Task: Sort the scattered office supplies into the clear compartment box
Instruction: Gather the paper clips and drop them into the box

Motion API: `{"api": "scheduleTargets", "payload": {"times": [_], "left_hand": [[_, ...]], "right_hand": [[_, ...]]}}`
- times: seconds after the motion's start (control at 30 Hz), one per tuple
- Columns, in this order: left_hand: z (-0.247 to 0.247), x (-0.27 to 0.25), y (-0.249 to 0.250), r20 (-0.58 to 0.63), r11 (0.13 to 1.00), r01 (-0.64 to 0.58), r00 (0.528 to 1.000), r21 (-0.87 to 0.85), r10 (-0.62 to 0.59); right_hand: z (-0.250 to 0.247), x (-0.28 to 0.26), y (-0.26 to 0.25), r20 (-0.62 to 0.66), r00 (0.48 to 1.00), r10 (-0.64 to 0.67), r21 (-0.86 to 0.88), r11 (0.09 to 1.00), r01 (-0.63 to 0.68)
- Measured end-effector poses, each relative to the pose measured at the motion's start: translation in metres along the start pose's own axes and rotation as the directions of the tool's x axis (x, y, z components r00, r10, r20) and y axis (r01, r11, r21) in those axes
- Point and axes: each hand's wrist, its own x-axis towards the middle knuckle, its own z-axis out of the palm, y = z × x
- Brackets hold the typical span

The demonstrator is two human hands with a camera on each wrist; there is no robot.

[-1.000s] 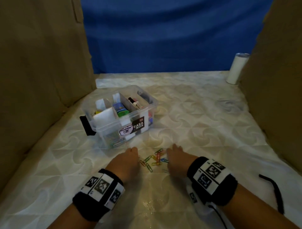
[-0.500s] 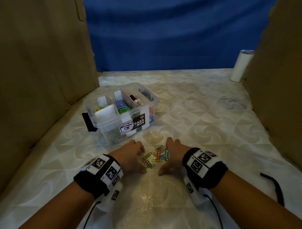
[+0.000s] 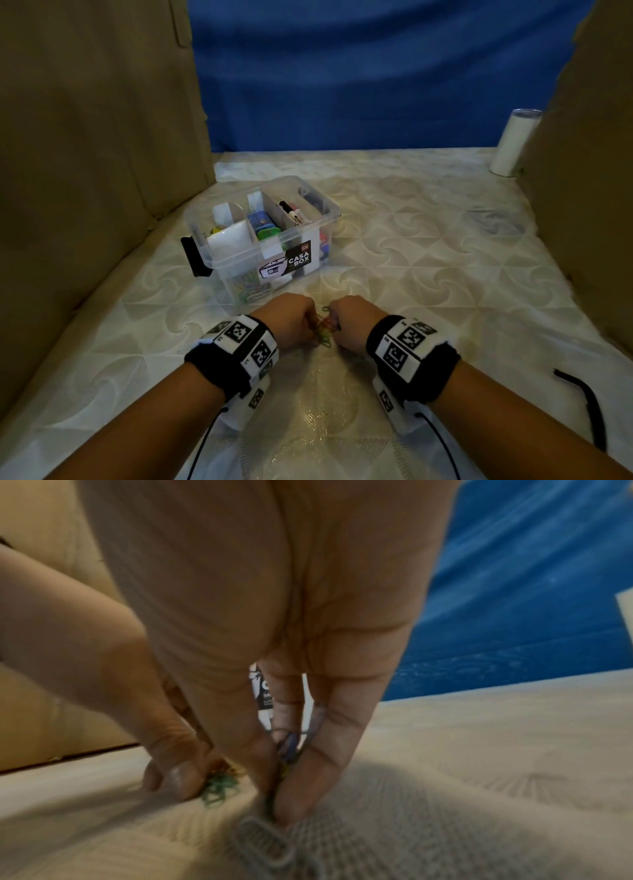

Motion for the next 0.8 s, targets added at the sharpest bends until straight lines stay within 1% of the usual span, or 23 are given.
{"api": "scheduleTargets", "payload": {"times": [0.07,0.13,0.17,0.2,0.23,0.27,0.3,0.33,0.37,0.4,0.47,0.53,0.57,0.6,0.63,0.7,0.8], "left_hand": [[-0.001,0.000,0.000,-0.007,0.999,-0.030,1.000,-0.011,0.030],[-0.001,0.000,-0.001,-0.011,0.999,-0.050,0.999,-0.021,0.050],[0.000,0.001,-0.001,-0.010,0.998,-0.060,0.998,-0.019,0.060],[0.000,0.001,-0.001,-0.009,0.998,-0.068,0.998,-0.020,0.067],[0.000,0.002,-0.002,-0.003,0.997,-0.070,0.998,-0.026,0.070],[-0.001,0.002,-0.003,0.012,0.997,-0.067,0.998,-0.034,0.067],[-0.002,0.002,-0.004,0.032,0.997,-0.063,0.997,-0.038,0.065],[-0.002,0.002,-0.005,0.058,0.997,-0.067,0.996,-0.034,0.069],[-0.003,0.003,-0.006,0.081,0.997,-0.077,0.994,-0.028,0.079],[-0.004,0.003,-0.007,0.100,0.996,-0.088,0.991,-0.027,0.091],[-0.006,0.004,-0.009,0.119,0.994,-0.106,0.987,-0.040,0.110],[-0.007,0.004,-0.011,0.128,0.992,-0.121,0.984,-0.036,0.125],[-0.007,0.003,-0.012,0.133,0.991,-0.130,0.982,-0.027,0.132],[-0.008,0.003,-0.013,0.136,0.990,-0.139,0.981,-0.018,0.141],[-0.007,0.002,-0.013,0.137,0.988,-0.151,0.979,-0.012,0.151],[-0.006,-0.001,-0.014,0.125,0.983,-0.182,0.976,0.015,0.178],[-0.004,-0.003,-0.014,0.083,0.969,-0.232,0.971,0.089,0.225]], "right_hand": [[-0.002,-0.003,0.004,-0.004,1.000,0.031,0.056,0.998,-0.031],[-0.005,-0.006,0.017,0.006,0.998,0.070,0.164,0.984,-0.070],[-0.007,-0.009,0.025,0.011,0.996,0.088,0.267,0.960,-0.088],[-0.008,-0.013,0.032,0.022,0.994,0.107,0.420,0.901,-0.106],[-0.009,-0.019,0.037,0.034,0.992,0.122,0.606,0.787,-0.118],[-0.010,-0.026,0.041,0.043,0.991,0.129,0.785,0.609,-0.113],[-0.012,-0.032,0.043,0.044,0.992,0.120,0.915,0.393,-0.088],[-0.013,-0.038,0.045,0.040,0.994,0.106,0.980,0.189,-0.060],[-0.014,-0.042,0.047,0.034,0.995,0.093,0.999,0.037,-0.038],[-0.016,-0.046,0.047,0.027,0.996,0.082,0.997,-0.072,-0.021],[-0.018,-0.048,0.047,0.014,0.997,0.077,0.970,-0.244,0.005],[-0.016,-0.048,0.046,0.037,0.998,0.060,0.913,-0.407,-0.009],[-0.014,-0.047,0.045,0.051,0.998,0.048,0.889,-0.458,-0.023],[-0.013,-0.046,0.043,0.065,0.997,0.042,0.880,-0.473,-0.038],[-0.011,-0.045,0.043,0.085,0.995,0.044,0.889,-0.455,-0.056],[-0.008,-0.042,0.042,0.114,0.991,0.075,0.921,-0.382,-0.078],[-0.006,-0.038,0.042,0.122,0.983,0.135,0.948,-0.309,-0.075]]}}
